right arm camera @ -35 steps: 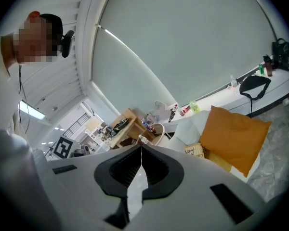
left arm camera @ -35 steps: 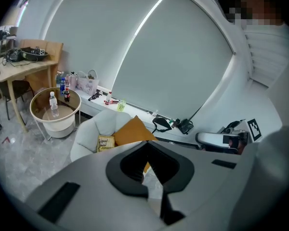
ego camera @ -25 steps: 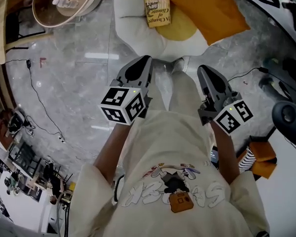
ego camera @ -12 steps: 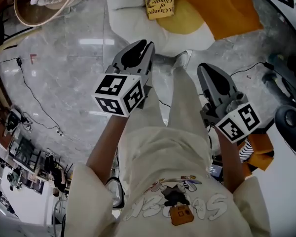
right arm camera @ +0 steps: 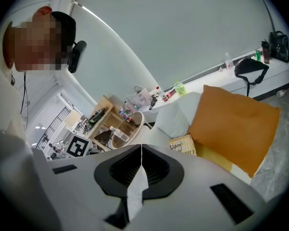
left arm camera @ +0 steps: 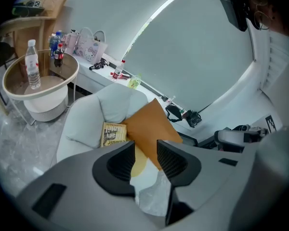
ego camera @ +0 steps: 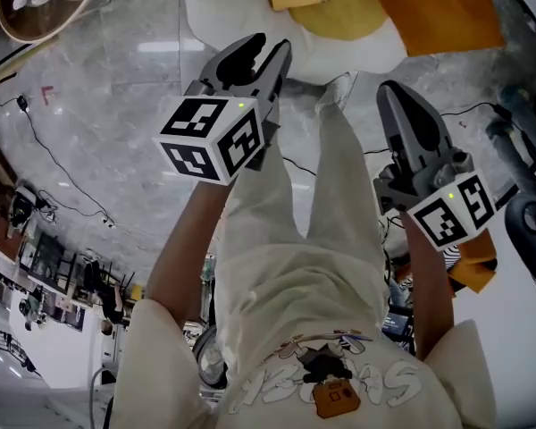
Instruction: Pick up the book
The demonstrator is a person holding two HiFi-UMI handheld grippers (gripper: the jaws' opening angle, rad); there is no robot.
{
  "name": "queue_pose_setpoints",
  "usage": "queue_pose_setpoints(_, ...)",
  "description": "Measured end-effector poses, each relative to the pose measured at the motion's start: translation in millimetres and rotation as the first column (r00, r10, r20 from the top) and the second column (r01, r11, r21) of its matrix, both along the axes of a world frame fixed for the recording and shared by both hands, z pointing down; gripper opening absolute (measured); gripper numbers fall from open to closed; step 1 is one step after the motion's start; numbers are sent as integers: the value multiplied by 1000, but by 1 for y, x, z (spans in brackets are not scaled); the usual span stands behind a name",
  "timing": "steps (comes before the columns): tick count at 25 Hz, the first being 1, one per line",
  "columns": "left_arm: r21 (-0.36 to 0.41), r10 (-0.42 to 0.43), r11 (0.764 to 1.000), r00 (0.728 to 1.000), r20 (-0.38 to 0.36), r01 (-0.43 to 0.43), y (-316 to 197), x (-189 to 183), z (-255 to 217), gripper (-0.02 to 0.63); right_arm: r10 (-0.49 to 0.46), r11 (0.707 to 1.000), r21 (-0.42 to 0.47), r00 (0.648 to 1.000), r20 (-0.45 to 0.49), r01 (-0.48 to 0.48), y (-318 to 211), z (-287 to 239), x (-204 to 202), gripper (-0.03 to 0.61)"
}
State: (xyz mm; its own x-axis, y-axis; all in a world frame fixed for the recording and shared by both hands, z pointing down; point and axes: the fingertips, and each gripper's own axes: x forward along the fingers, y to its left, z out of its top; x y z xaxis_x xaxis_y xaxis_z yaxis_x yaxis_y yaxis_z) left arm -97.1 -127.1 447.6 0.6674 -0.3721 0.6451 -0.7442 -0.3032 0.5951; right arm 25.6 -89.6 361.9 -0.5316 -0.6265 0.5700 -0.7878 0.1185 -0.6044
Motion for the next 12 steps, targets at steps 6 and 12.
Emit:
queue_pose_setpoints(6, -3, 9, 1000, 1000, -4, -9, -13, 6, 42, 164, 42, 999, -28, 999, 4, -42, -10, 43, 0, 25)
queue_pose_setpoints(12, -16, 3, 1000, 999, -34, -4, -33, 17, 81, 221, 54, 997, -65, 998, 25, -52, -19, 88, 1, 25)
